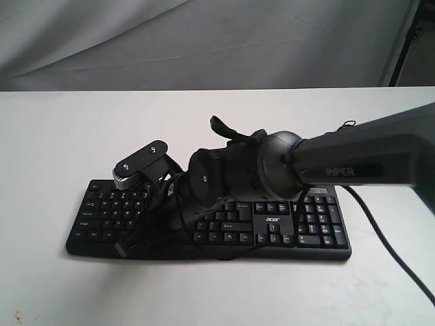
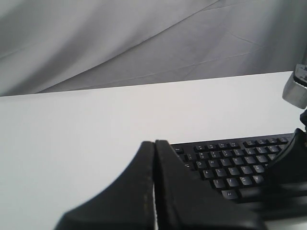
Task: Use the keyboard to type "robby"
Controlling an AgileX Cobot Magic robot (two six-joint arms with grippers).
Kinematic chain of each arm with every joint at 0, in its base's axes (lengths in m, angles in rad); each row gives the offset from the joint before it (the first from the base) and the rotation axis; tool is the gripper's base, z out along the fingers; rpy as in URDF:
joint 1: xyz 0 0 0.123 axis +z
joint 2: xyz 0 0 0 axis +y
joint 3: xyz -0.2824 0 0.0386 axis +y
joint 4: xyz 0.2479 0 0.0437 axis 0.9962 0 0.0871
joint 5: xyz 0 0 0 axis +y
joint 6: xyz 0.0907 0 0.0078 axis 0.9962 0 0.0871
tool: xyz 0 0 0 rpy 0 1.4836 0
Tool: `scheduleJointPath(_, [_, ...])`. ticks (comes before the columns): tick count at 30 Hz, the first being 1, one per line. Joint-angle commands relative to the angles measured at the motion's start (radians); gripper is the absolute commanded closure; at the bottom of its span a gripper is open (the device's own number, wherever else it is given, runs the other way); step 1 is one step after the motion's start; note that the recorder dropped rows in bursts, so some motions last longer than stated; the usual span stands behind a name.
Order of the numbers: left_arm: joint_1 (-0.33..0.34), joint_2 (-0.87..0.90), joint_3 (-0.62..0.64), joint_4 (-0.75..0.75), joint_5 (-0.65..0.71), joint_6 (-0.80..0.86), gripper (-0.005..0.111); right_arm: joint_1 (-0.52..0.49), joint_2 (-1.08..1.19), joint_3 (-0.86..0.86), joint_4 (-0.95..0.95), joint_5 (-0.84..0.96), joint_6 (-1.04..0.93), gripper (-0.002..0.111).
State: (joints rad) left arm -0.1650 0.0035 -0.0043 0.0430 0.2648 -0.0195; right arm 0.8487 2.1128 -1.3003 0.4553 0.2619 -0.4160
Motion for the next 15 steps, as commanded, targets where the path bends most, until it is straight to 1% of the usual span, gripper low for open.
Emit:
scheduleJointPath(1, [-0.006, -0.003, 0.004, 0.005, -0.007, -0.003, 0.107, -0.001, 0.0, -0.005, -0.019, -0.022, -0.002, 0.108])
scheduleJointPath(15, [-0.006, -0.003, 0.004, 0.005, -0.007, -0.003, 0.107, -0.013, 0.002, -0.005, -0.048, -0.04, -0.002, 0.108])
